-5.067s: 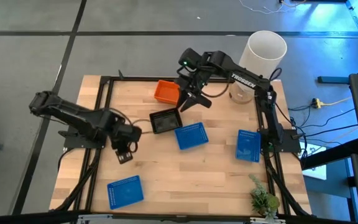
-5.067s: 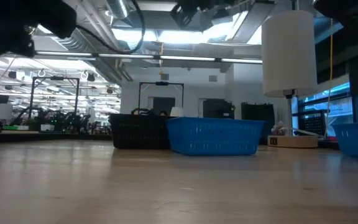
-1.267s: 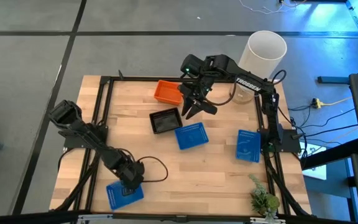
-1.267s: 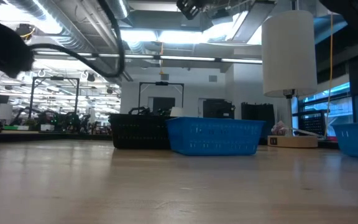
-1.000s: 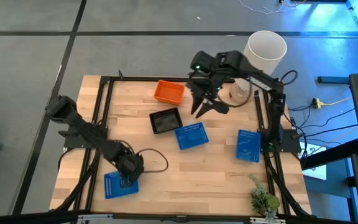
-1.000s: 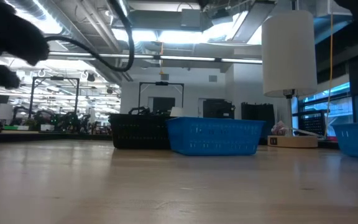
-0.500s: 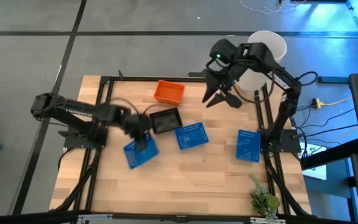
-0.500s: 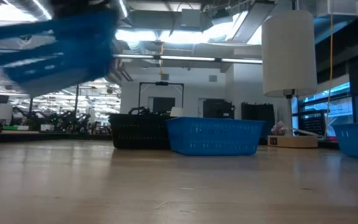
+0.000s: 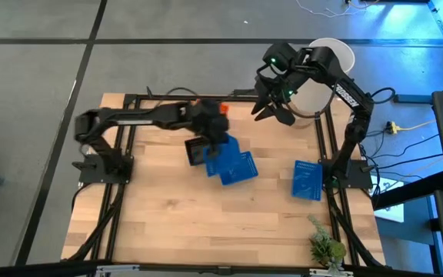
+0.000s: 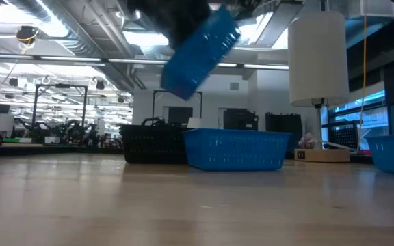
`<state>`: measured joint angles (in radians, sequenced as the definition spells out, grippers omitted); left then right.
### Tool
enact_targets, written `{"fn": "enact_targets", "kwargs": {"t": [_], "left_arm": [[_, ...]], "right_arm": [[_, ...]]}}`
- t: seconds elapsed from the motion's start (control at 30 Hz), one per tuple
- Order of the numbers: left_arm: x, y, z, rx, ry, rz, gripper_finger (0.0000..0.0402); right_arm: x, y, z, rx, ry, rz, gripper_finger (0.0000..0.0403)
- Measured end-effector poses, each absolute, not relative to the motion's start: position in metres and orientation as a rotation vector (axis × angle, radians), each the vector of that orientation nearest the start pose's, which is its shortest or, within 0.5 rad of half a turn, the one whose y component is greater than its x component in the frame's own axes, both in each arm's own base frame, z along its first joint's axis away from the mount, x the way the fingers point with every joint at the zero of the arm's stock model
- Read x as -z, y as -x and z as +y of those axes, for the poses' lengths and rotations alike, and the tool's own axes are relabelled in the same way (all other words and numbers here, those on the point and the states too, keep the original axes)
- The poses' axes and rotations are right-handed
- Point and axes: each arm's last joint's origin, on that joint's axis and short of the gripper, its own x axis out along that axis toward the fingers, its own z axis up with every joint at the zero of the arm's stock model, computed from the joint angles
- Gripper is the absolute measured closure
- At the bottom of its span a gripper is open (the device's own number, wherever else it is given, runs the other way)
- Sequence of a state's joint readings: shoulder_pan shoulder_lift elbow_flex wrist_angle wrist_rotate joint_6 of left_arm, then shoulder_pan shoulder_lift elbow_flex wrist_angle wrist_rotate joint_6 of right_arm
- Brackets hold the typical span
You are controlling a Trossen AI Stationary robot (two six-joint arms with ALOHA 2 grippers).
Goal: Stack baskets by color
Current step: Stack the bottom blue bin on top of the top left blue bin
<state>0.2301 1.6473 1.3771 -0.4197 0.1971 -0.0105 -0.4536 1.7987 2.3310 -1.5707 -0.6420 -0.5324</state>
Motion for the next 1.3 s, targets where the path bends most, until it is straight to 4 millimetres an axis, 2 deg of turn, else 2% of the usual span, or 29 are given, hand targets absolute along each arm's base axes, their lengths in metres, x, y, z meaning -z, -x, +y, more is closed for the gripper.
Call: {"fn": "enact_targets", "kwargs": {"t": [0.13, 0.33, 0.53, 0.8, 1.0, 1.3], "left_arm": [[-0.281, -0.388, 0.085, 0.035, 0.161, 0.706, 0.0401], [-0.259, -0.409, 0.085, 0.045, 0.171, 0.761, 0.0401], [-0.251, -0.412, 0.079, 0.014, 0.162, 0.809, 0.0402], [-0.249, -0.412, 0.062, -0.040, 0.141, 0.849, 0.0401], [-0.247, -0.410, 0.058, -0.052, 0.161, 0.883, 0.0401], [-0.237, -0.397, 0.054, -0.040, 0.168, 1.060, 0.0401]], "right_arm": [[-0.463, -0.276, -0.120, -0.349, -0.027, 0.804, 0.0283], [-0.475, -0.261, -0.114, -0.327, 0.001, 0.773, 0.0283], [-0.486, -0.246, -0.106, -0.317, 0.028, 0.738, 0.0283], [-0.497, -0.230, -0.099, -0.309, 0.052, 0.703, 0.0283], [-0.500, -0.226, -0.096, -0.308, 0.058, 0.692, 0.0283], [-0.500, -0.226, -0.096, -0.308, 0.060, 0.691, 0.0282]]}}
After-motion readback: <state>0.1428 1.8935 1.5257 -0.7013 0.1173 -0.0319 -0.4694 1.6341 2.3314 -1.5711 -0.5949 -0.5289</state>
